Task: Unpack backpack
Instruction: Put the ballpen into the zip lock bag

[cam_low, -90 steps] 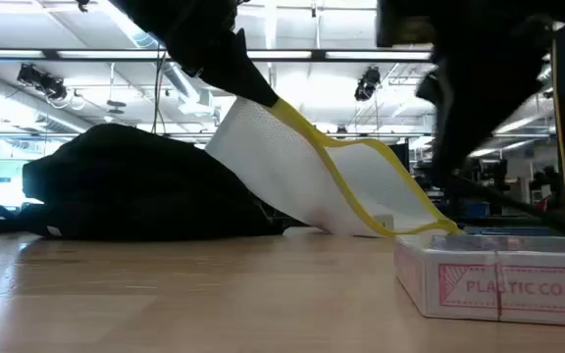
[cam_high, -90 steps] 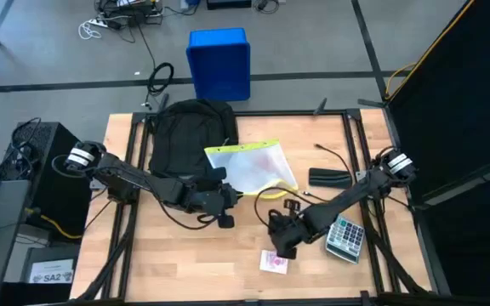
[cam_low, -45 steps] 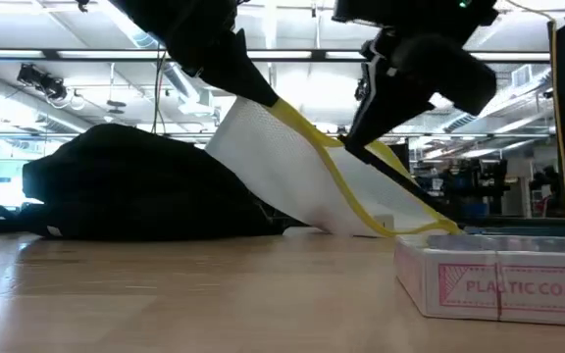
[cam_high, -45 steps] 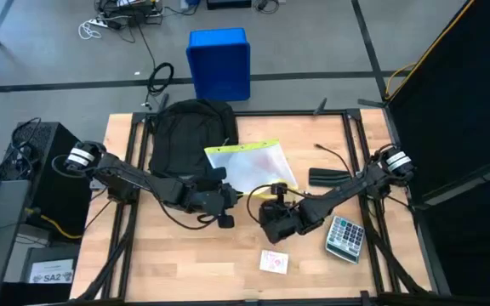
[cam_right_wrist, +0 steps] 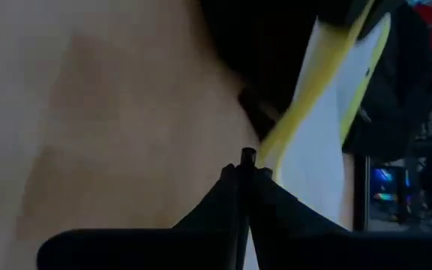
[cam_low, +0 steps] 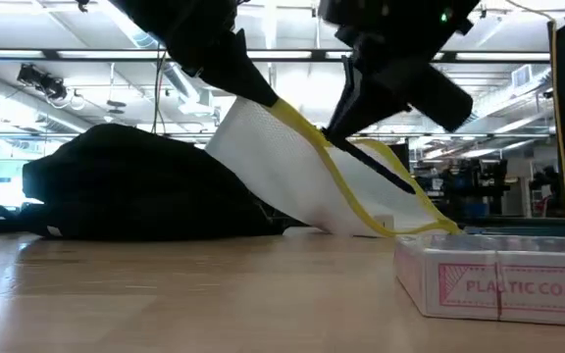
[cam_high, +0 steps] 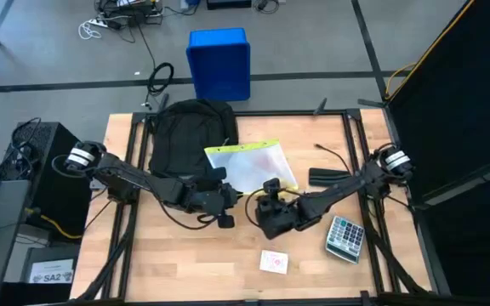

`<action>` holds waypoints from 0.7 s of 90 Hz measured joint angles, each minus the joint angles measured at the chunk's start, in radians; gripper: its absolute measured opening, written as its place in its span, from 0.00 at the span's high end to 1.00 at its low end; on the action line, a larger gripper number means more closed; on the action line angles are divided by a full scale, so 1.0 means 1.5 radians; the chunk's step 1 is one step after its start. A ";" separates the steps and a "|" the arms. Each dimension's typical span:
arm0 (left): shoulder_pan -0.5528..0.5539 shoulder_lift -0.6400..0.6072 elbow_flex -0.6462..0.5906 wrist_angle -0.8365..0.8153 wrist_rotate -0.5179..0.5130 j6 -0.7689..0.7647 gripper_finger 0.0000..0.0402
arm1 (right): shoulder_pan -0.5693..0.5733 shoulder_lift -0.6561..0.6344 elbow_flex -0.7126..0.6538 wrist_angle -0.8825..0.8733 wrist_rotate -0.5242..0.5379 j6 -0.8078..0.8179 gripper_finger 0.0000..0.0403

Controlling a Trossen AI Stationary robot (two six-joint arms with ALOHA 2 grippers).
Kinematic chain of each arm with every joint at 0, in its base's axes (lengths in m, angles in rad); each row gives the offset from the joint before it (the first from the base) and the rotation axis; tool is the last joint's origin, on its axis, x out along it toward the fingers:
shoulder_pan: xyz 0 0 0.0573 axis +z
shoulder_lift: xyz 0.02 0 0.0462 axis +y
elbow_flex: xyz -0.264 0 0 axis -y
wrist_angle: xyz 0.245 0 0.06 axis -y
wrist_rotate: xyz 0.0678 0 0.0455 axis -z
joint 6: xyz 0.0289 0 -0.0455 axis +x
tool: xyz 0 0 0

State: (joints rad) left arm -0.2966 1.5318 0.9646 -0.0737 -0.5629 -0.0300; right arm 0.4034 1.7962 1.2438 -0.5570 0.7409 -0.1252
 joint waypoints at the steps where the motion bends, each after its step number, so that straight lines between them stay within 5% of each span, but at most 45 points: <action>1: 0.000 0.000 0.000 0.000 0.000 0.000 1.00 | -0.001 0.000 0.000 -0.003 0.000 0.000 1.00; 63: 0.000 0.000 0.000 0.007 0.000 0.002 1.00 | -0.078 0.001 0.000 0.039 -0.023 0.005 1.00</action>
State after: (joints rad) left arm -0.2964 1.5318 0.9646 -0.0633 -0.5632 -0.0269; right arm 0.2867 1.7973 1.2438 -0.4982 0.7067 -0.1178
